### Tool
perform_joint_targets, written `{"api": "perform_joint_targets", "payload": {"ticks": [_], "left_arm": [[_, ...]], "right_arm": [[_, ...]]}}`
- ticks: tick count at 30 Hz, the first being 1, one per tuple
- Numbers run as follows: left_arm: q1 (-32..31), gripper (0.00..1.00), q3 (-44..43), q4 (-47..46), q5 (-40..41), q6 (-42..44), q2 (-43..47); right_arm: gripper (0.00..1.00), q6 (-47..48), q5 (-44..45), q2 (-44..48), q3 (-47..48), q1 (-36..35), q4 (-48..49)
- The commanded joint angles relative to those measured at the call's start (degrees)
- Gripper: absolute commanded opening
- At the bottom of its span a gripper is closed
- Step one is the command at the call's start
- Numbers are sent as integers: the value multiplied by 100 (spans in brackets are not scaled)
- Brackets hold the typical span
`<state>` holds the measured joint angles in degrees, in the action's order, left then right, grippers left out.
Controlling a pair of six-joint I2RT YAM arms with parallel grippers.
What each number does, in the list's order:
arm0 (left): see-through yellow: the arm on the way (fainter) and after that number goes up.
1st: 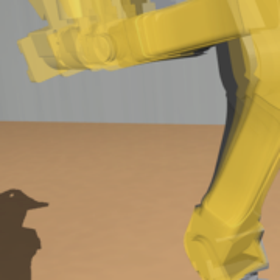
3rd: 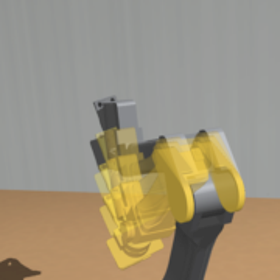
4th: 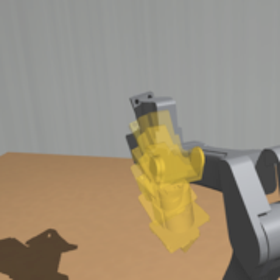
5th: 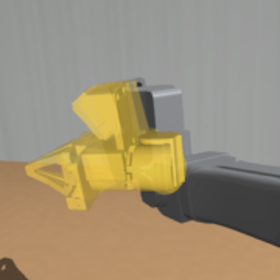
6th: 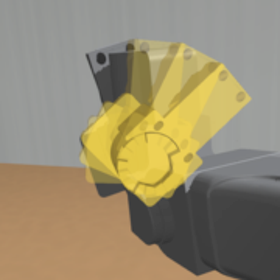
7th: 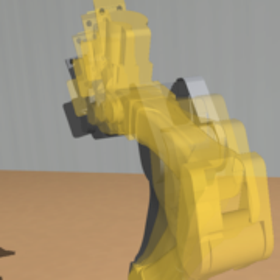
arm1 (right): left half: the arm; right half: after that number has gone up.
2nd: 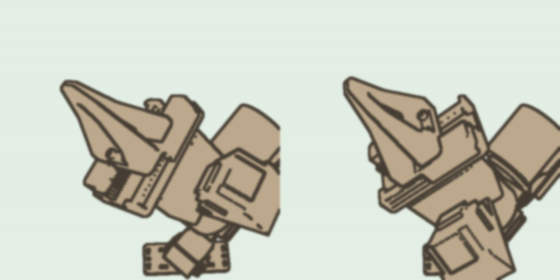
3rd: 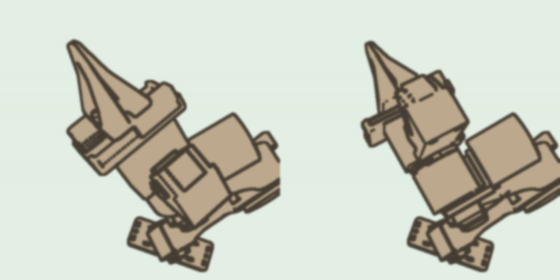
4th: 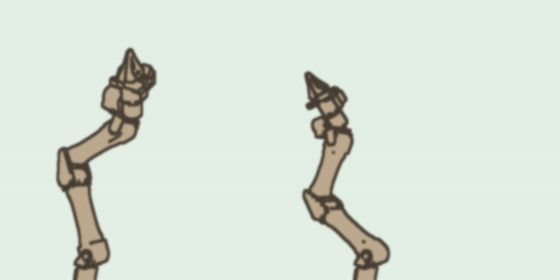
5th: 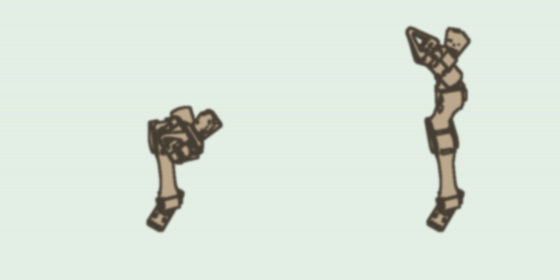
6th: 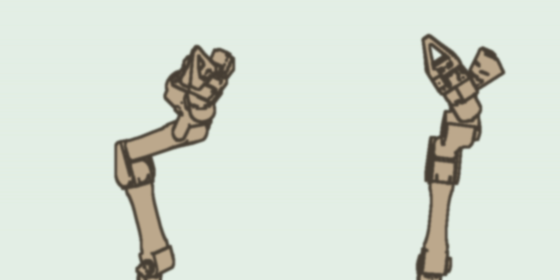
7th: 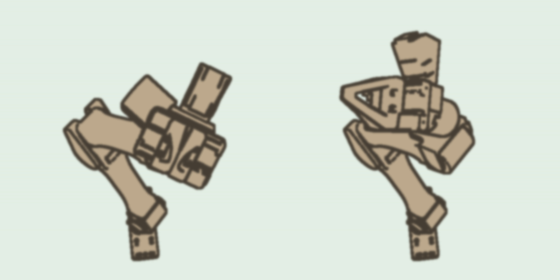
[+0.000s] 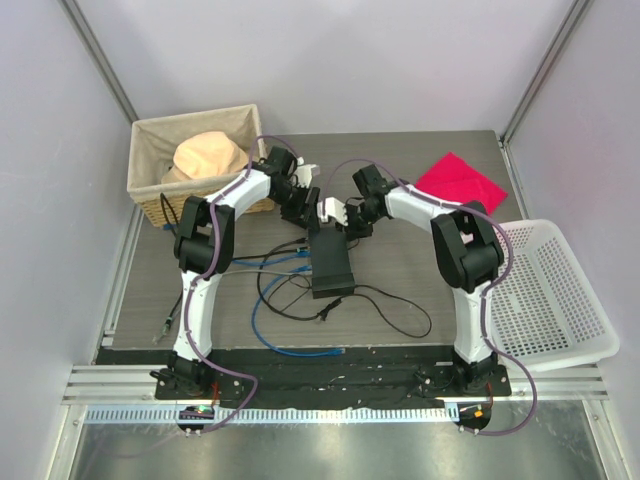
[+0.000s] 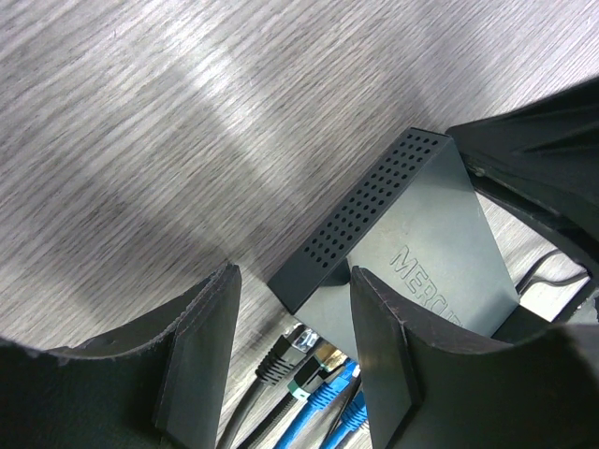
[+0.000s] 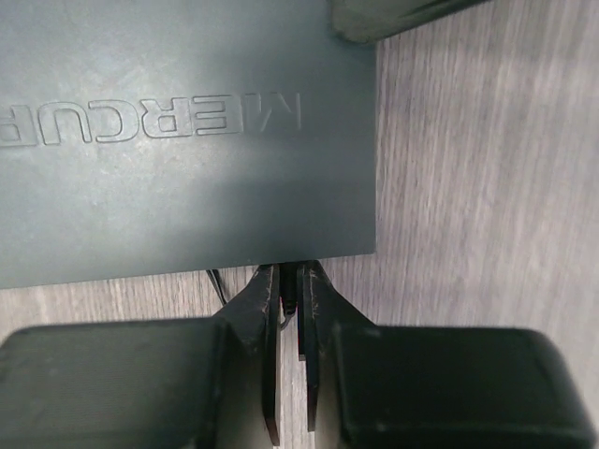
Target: Pull the plug from the switch port
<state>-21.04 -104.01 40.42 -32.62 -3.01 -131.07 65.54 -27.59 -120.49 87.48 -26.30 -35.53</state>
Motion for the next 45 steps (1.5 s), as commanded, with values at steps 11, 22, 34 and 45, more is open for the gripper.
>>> {"api": "perform_joint_targets", "payload": {"ticks": [11,22,34,45], "left_arm": [[-50,57,232,-79,511,169,-244],[-58,56,240,-61,502,177,-262],[-76,57,276,-43,538,204,-244],[-94,57,302,-52,599,230,-253]], "right_arm": [[1,-243,447,-371,228,-147,7],[1,38,930,-98,-328,-147,485],[1,-15,1362,-36,-539,55,784],[1,-190,1660,43,-688,222,1048]]}}
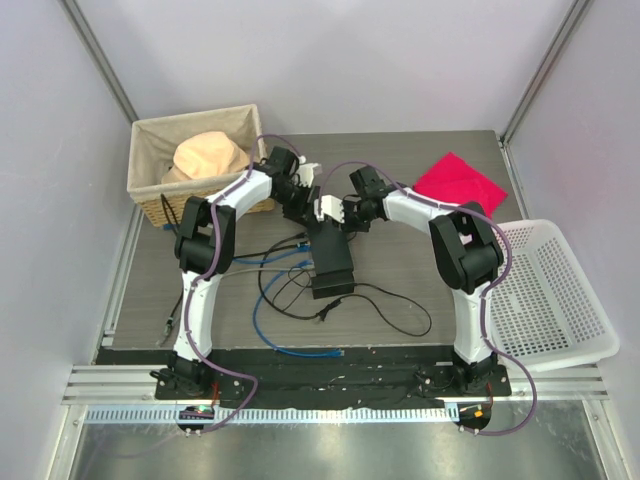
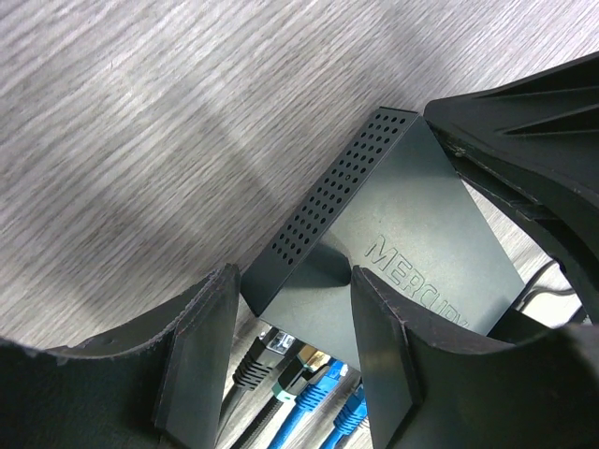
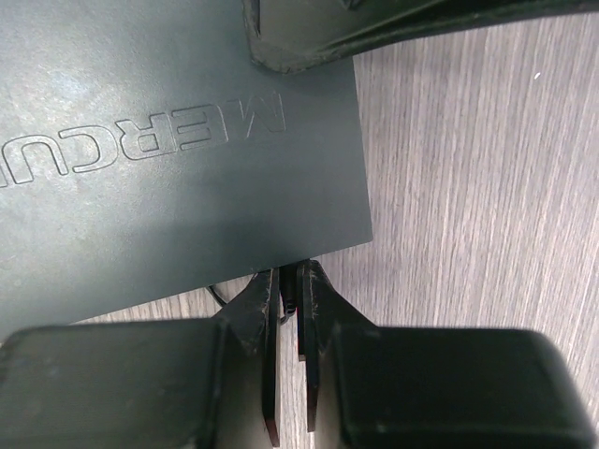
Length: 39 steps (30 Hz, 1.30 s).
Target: Pull the plug from the switch port
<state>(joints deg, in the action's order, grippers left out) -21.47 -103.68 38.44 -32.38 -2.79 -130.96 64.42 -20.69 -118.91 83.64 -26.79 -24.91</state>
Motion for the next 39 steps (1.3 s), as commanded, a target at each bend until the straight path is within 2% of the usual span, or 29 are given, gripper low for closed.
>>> {"api": "perform_joint_targets", "payload": {"ticks": [1,9,17,23,27,29,30,31,33,37,39], "left_arm": [[-59,57,287,155,575,217,-264],[-94,57,278,164,619,252,-264],[-103,55,322,138,1137,156,-325],[-129,55,340,129,1199,138,-343],[-129,55,339,121,1208,129,-352],[-129,55,331,129,1234,112,-352],[-129,55,331,120,1243,112,-352],[-129,56,339,120,1252,103,-352],[-129,56,340,112,1260,103,-352],[-129,56,340,112,1278,103,-343],[-138,56,340,111,1269,103,-343]], "right_arm": [[1,-88,1005,-106,-365,296,81],[1,-228,1084,-44,-418,385,153],[1,-413,979,52,-647,437,56],[1,-413,250,61,-357,666,-795],[2,-247,214,-44,-172,727,-1183],[1,-193,476,43,-338,745,-851],[1,-237,730,244,-722,736,-510],[1,-263,1133,333,-917,727,268],[1,-237,1461,456,-1225,727,922],[1,-597,2024,422,-1200,754,1198],[1,-659,1946,439,-1235,771,1173]]}}
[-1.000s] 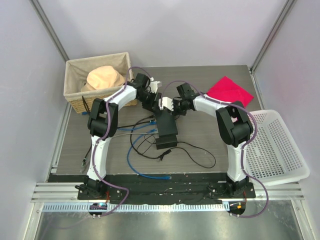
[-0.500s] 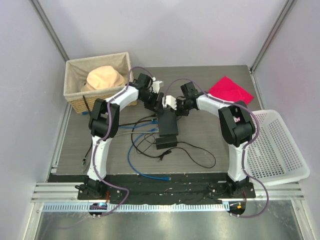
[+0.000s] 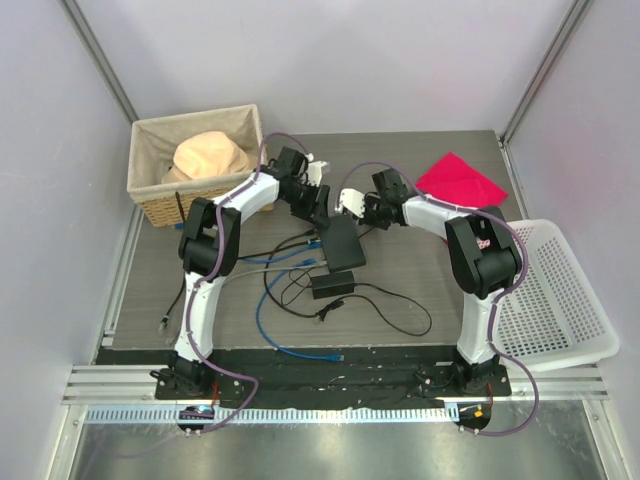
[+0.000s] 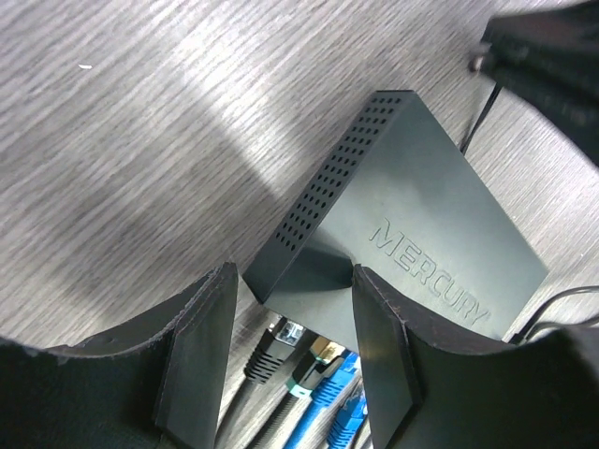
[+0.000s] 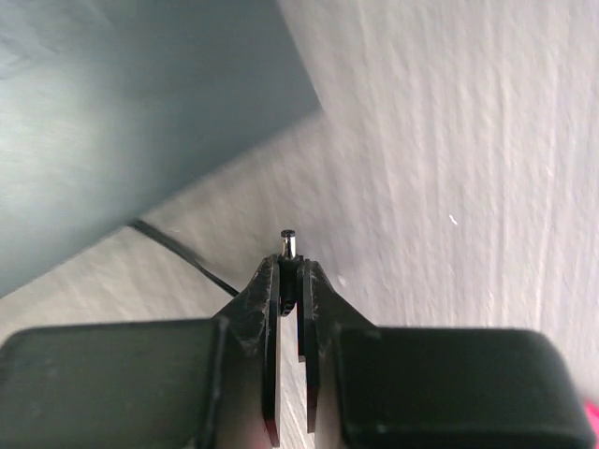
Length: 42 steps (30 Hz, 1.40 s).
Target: Pull the plug from the switch port
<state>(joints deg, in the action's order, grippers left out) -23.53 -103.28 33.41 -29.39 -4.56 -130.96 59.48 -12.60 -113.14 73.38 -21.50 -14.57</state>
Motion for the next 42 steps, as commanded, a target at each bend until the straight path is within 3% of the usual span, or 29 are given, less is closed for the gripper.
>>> {"api": "perform_joint_targets", "payload": {"ticks": [1,7,11,17,18,23,26,29,33,38,39,40,42], "left_arm": [[68,56,300,597,979,280,-343],[94,56,248,623,795,341,-299],[156,56,-278,763,294,236,-194],[252,57,-1009,1133,65,315,122],[296,57,-1018,1159,65,341,175],[445,57,-905,1273,30,438,430],[489,58,-633,1361,-40,684,606],[498,58,-203,1230,-233,711,747],[490,57,97,1037,-375,500,721],[481,57,335,896,-524,245,607],[481,57,379,852,-489,236,624],[481,57,440,791,-446,166,624],[481,57,502,606,-340,87,650]], "right_arm": [[1,-200,1076,-94,-228,260,147],[2,-876,829,-173,-9,286,-108],[2,-1569,812,-261,298,374,-187],[3,-3319,531,-252,773,725,-116],[6,-3512,478,-226,826,778,-125],[48,-3979,-206,-129,1185,849,-335],[58,-4286,-1064,-112,1572,849,-669],[62,-4699,-1997,-146,1888,823,-679],[61,-5236,-2316,-454,2197,551,-714],[51,-5166,-2572,-726,2250,252,-906],[48,-5010,-2598,-814,2276,190,-986],[37,-4930,-2590,-849,2312,111,-1074],[26,-4771,-2598,-963,2408,58,-1259]]}}
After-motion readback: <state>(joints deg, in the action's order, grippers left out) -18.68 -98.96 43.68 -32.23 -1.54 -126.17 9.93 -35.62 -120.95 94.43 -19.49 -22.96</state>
